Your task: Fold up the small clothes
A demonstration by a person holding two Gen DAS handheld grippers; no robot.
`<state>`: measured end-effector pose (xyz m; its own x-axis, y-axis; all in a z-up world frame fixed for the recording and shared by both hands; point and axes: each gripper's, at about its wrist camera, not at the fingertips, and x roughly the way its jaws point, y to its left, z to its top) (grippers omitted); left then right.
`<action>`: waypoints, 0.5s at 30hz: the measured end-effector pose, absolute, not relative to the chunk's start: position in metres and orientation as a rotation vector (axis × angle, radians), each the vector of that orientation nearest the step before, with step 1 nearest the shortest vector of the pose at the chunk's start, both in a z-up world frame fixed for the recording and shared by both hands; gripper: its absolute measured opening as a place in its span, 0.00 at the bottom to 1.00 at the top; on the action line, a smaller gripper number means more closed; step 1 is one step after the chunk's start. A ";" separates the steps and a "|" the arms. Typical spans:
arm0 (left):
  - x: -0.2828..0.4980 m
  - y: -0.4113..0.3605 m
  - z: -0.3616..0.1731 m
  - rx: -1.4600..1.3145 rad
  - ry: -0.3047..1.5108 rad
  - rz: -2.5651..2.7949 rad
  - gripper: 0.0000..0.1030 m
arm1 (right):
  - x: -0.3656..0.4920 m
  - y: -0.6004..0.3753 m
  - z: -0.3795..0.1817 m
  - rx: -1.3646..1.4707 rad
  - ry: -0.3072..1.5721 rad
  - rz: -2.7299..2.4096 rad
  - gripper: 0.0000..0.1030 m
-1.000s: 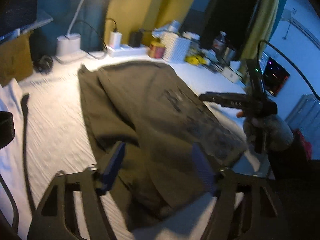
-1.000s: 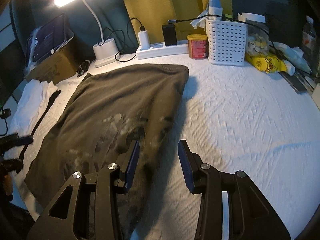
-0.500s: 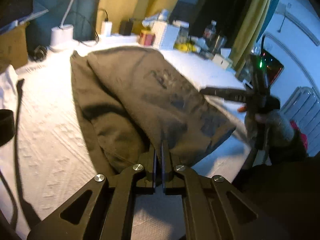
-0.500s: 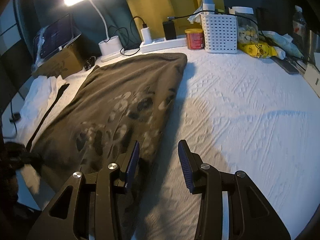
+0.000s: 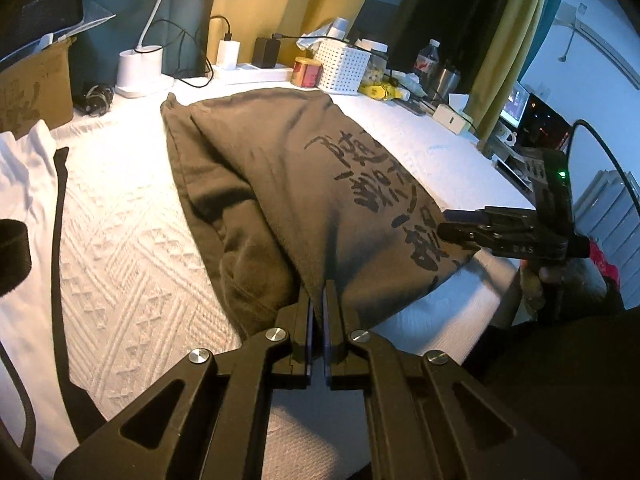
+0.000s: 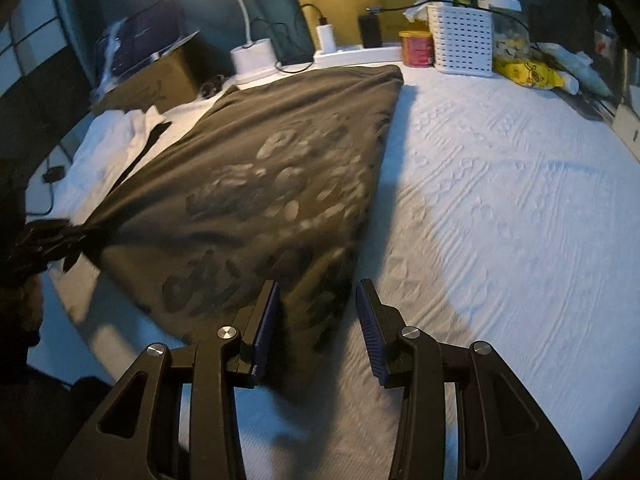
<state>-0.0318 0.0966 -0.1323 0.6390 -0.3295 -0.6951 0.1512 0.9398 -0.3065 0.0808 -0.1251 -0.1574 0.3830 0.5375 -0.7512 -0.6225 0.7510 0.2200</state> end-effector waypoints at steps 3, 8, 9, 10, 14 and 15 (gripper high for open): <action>-0.035 0.097 -0.135 -0.230 0.838 -0.279 0.02 | 0.072 -0.126 -0.158 -0.098 0.923 0.747 0.28; -0.034 0.097 -0.142 -0.244 0.856 -0.276 0.02 | 0.060 -0.128 -0.158 -0.118 0.891 0.774 0.12; -0.034 0.097 -0.143 -0.247 0.859 -0.278 0.02 | 0.060 -0.129 -0.157 -0.117 0.889 0.773 0.10; -0.035 0.096 -0.144 -0.247 0.859 -0.282 0.02 | 0.059 -0.131 -0.155 -0.126 0.882 0.768 0.09; -0.039 0.088 -0.139 -0.224 0.850 -0.307 0.03 | 0.055 -0.134 -0.148 -0.188 0.859 0.743 0.07; -0.040 0.086 -0.138 -0.226 0.846 -0.319 0.03 | 0.054 -0.136 -0.149 -0.200 0.863 0.731 0.07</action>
<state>-0.0400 0.0856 -0.1381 0.6198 -0.3633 -0.6956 0.1858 0.9291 -0.3197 0.0543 -0.1364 -0.1491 0.4276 0.5034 -0.7508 -0.6578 0.7430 0.1235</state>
